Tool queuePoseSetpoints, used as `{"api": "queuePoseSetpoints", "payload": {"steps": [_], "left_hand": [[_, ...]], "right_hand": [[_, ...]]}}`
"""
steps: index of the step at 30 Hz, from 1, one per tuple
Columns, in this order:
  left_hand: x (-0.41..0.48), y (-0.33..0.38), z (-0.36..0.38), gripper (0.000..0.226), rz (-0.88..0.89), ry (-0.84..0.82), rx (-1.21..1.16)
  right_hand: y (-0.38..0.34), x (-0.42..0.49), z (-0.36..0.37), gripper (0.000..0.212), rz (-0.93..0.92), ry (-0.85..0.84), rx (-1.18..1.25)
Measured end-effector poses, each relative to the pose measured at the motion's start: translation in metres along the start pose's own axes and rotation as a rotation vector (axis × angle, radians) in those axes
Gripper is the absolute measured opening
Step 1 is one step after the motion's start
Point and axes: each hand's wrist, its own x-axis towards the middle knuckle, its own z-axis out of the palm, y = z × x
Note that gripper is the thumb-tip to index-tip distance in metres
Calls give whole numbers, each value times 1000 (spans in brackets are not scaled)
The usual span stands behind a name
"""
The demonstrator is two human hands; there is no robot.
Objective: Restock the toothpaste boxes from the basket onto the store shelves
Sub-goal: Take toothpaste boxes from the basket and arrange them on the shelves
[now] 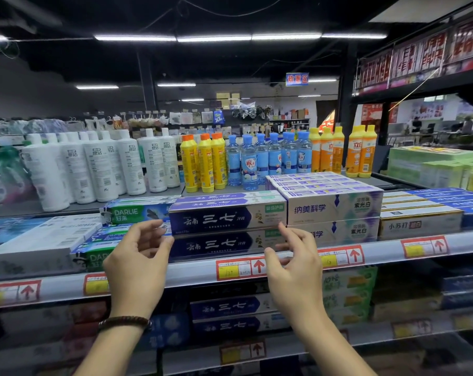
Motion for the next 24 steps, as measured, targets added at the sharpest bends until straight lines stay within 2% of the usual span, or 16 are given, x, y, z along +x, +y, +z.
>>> {"api": "queuePoseSetpoints", "payload": {"steps": [5, 11, 19, 24], "left_hand": [[-11, 2, -15, 24, 32, 3, 22], [-28, 1, -36, 23, -17, -12, 46], [-64, -7, -79, 24, -35, -75, 84], [-85, -14, -110, 21, -74, -120, 105]], "right_hand": [[-5, -13, 0, 52, -1, -10, -34], [-18, -35, 4, 46, 25, -7, -50], [-45, -79, 12, 41, 52, -89, -40], [-63, -116, 21, 31, 95, -170, 15]]}}
